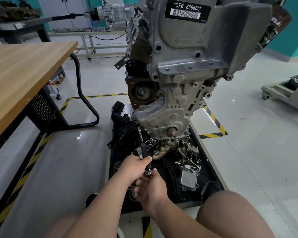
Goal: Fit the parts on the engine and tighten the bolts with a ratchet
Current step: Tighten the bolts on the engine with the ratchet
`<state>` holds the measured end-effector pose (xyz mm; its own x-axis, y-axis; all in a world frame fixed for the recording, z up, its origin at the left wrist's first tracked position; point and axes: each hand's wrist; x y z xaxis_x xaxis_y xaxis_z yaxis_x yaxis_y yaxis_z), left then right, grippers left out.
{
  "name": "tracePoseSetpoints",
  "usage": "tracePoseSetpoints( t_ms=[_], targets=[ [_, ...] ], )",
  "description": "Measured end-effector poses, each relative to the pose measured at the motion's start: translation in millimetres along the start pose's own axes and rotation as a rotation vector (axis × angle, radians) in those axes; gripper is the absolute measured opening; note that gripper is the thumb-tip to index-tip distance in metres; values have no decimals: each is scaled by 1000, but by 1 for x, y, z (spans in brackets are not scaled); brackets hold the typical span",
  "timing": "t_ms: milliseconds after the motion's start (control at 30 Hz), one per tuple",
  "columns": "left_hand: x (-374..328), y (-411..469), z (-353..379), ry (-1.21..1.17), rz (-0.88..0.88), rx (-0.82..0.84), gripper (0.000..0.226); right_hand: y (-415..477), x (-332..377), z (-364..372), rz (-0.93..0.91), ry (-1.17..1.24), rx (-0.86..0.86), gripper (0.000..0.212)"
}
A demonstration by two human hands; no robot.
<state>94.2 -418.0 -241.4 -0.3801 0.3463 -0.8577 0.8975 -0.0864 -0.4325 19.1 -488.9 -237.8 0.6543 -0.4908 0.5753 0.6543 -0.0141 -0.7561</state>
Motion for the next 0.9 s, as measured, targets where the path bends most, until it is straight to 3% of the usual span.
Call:
tracePoseSetpoints(
  t_ms=[300, 633, 900],
  targets=[
    [1, 1, -1, 0, 20, -43, 39, 4, 1, 2, 49, 41, 34, 53],
    [1, 4, 3, 26, 57, -68, 46, 6, -7, -6, -278, -236, -187, 31],
    [0, 3, 2, 53, 98, -87, 42, 3, -7, -4, -350, -334, -253, 21]
  ],
)
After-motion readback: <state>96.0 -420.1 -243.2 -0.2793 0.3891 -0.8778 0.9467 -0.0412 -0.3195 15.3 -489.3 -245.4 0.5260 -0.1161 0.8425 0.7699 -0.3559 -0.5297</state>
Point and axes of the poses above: each hand's wrist, its own y-axis towards the middle knuckle, its own z-axis out of the palm, x = y × z, and after that the axes turned 15 degrees about -y, right-handed
